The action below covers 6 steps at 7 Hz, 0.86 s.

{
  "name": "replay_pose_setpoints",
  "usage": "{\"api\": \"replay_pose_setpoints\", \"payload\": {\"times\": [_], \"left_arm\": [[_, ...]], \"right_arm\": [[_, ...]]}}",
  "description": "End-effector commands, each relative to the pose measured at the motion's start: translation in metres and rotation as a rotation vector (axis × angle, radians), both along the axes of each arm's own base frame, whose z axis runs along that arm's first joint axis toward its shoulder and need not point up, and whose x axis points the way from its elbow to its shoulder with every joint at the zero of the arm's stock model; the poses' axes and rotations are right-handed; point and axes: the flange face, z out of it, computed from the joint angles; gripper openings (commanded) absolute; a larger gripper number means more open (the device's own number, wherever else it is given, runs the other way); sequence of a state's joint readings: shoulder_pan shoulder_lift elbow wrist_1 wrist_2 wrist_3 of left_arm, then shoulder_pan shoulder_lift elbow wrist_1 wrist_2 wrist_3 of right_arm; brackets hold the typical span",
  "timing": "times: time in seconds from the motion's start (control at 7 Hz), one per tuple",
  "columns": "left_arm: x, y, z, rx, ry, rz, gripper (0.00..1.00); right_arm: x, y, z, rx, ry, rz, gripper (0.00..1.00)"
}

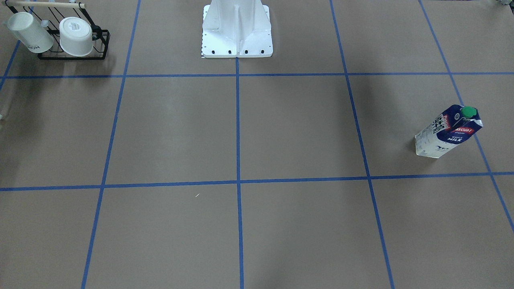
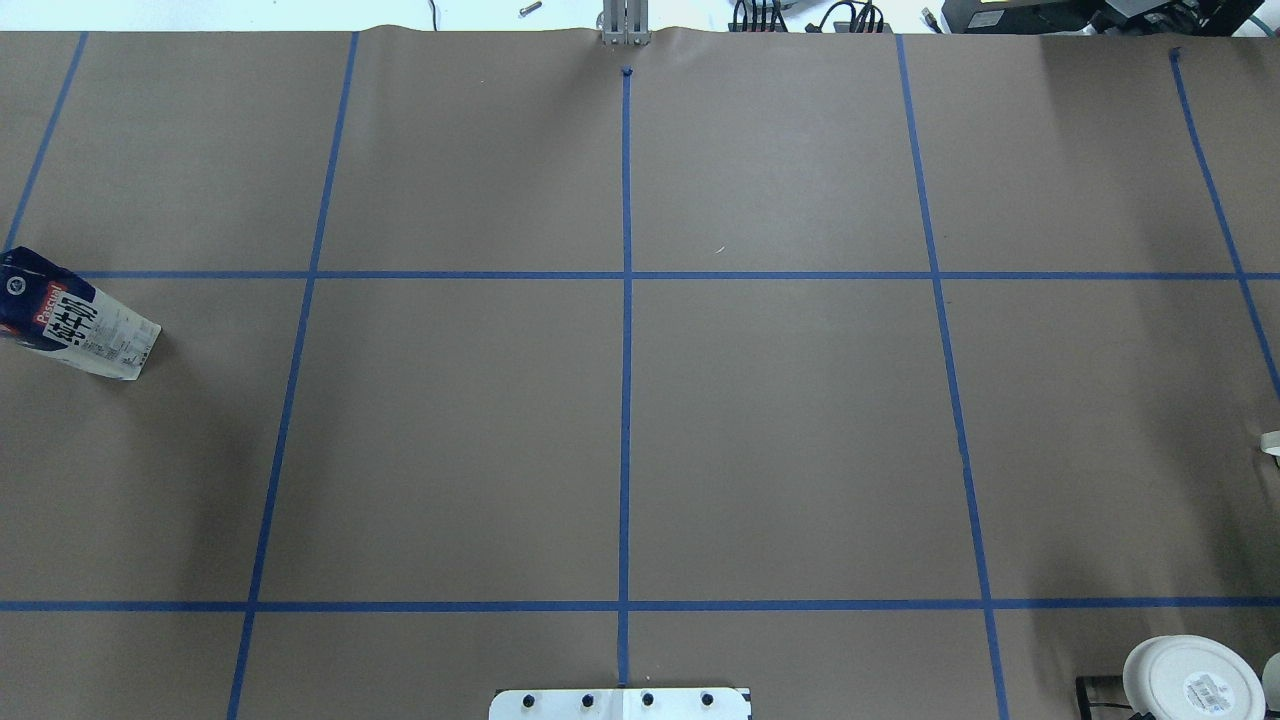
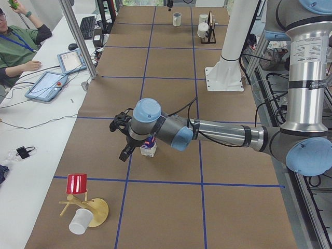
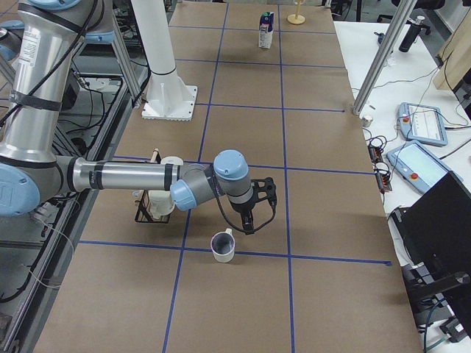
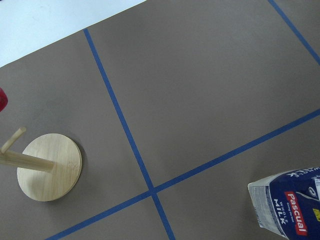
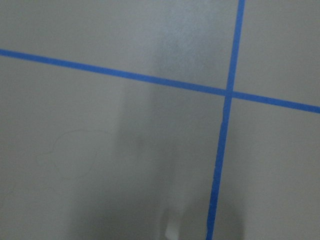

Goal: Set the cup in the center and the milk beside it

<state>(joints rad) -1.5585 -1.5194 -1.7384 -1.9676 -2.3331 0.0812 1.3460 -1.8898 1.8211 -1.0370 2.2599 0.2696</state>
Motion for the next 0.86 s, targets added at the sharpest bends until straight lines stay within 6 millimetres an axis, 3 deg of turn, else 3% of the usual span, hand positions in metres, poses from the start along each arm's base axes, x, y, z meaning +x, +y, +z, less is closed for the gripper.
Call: {"api": "replay_pose_setpoints", "payload": {"times": [0.0,0.43,0.57,0.71], "left_arm": [[0.000,0.000,0.000,0.015,0.001,-0.001,0.98],[0.000,0.004,0.004,0.011,-0.001,0.002,0.98],[0.000,0.004,0.004,0.014,-0.001,0.002,0.98],[0.000,0.009,0.009,0.025,0.000,0.001,0.98]], "right_arm": [[-0.030,0.031,0.016,0.073,0.040,-0.101,1.00],[-0.026,0.048,0.043,0.056,0.085,-0.140,0.99],[-0.020,0.063,0.053,0.071,0.102,-0.186,0.79],[-0.023,0.065,0.055,0.070,0.104,-0.199,0.46]]}}
